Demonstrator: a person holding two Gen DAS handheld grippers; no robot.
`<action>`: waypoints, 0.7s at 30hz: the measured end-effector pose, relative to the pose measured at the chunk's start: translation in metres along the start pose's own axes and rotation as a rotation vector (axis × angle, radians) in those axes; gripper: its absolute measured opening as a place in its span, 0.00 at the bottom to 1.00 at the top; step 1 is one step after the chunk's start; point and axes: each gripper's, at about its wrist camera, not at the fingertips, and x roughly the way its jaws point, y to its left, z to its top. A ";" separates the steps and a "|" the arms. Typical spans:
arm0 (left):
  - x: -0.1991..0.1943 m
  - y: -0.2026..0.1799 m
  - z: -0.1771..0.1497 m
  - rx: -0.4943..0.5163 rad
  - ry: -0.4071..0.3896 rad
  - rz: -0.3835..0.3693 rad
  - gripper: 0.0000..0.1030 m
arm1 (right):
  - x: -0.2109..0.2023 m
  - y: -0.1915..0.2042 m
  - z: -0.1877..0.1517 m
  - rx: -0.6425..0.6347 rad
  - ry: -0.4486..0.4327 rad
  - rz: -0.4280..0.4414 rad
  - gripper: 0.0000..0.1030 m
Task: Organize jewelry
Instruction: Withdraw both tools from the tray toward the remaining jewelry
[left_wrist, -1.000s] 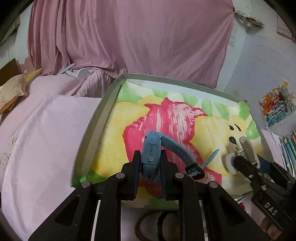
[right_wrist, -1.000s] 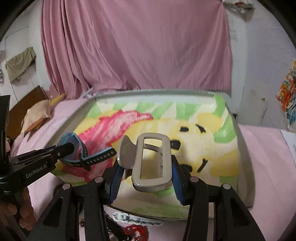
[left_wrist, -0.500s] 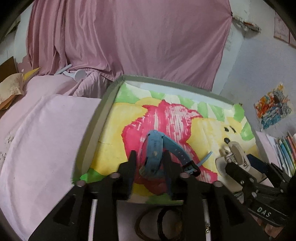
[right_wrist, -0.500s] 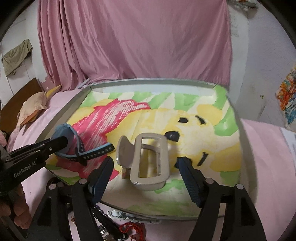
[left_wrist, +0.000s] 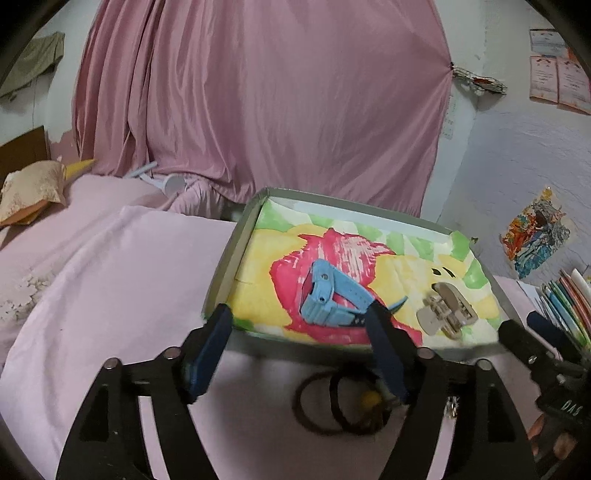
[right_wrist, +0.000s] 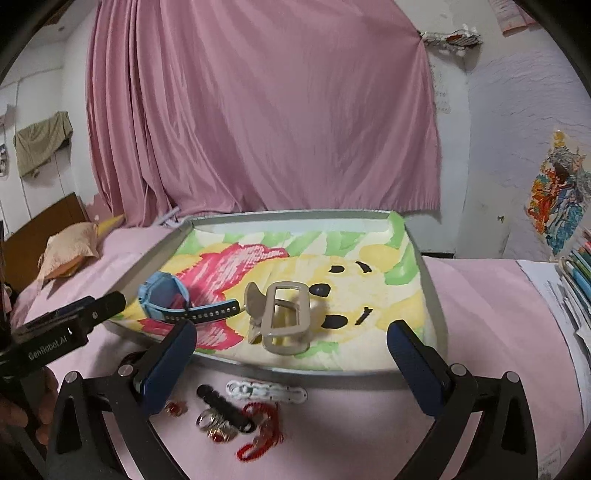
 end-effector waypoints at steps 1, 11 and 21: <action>-0.005 -0.001 -0.003 0.002 -0.016 0.000 0.75 | -0.004 0.000 -0.002 0.002 -0.013 0.003 1.00; -0.057 -0.005 -0.026 0.019 -0.149 -0.034 0.90 | -0.057 0.011 -0.024 -0.033 -0.148 0.000 1.00; -0.078 -0.013 -0.052 0.111 -0.186 0.008 0.92 | -0.070 0.024 -0.049 -0.097 -0.152 -0.031 1.00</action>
